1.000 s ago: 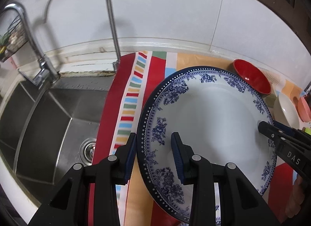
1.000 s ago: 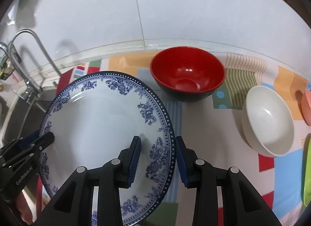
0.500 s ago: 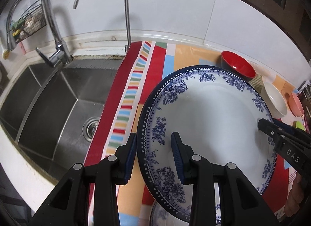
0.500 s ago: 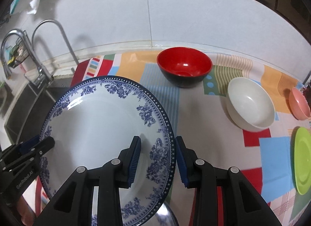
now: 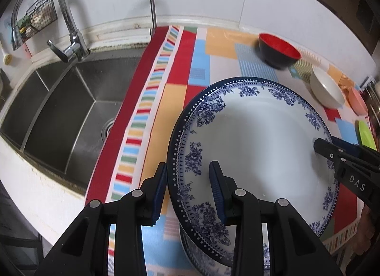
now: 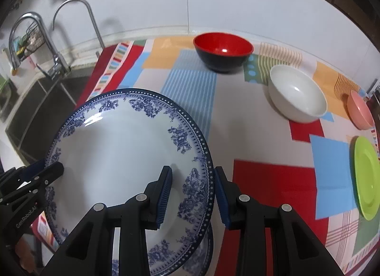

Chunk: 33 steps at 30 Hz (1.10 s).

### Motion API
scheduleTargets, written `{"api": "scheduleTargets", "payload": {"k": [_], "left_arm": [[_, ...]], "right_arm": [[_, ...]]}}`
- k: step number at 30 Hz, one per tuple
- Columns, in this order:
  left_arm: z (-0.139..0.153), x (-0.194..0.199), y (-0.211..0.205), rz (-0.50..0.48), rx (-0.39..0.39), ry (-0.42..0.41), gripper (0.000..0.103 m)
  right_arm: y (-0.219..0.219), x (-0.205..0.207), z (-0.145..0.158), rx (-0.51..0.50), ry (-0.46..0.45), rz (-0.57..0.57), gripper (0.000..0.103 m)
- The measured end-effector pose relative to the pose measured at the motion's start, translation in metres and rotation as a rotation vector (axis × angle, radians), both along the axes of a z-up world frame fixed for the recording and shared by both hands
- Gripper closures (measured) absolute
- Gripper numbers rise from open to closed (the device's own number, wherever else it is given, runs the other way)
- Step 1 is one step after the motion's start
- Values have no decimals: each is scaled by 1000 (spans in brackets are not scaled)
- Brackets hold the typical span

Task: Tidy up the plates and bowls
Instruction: 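Lower the large plate onto the smaller plate and open both grippers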

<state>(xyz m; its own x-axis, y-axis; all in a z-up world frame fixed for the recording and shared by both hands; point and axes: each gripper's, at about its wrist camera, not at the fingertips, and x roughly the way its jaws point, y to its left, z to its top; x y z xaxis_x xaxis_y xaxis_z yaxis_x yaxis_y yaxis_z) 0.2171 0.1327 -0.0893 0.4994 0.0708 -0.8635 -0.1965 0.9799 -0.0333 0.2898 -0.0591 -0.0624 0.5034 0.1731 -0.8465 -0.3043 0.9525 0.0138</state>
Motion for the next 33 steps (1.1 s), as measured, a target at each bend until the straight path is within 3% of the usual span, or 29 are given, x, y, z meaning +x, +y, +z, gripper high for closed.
{"api": "scheduleTargets", "payload": {"k": [8, 33], "left_arm": [[-17, -19, -5, 2, -19, 68, 67], [-31, -26, -17, -23, -18, 125, 67]], "right_arm": [[-5, -22, -16, -29, 61, 14, 66], [-18, -35, -39, -52, 165, 8, 64]]}}
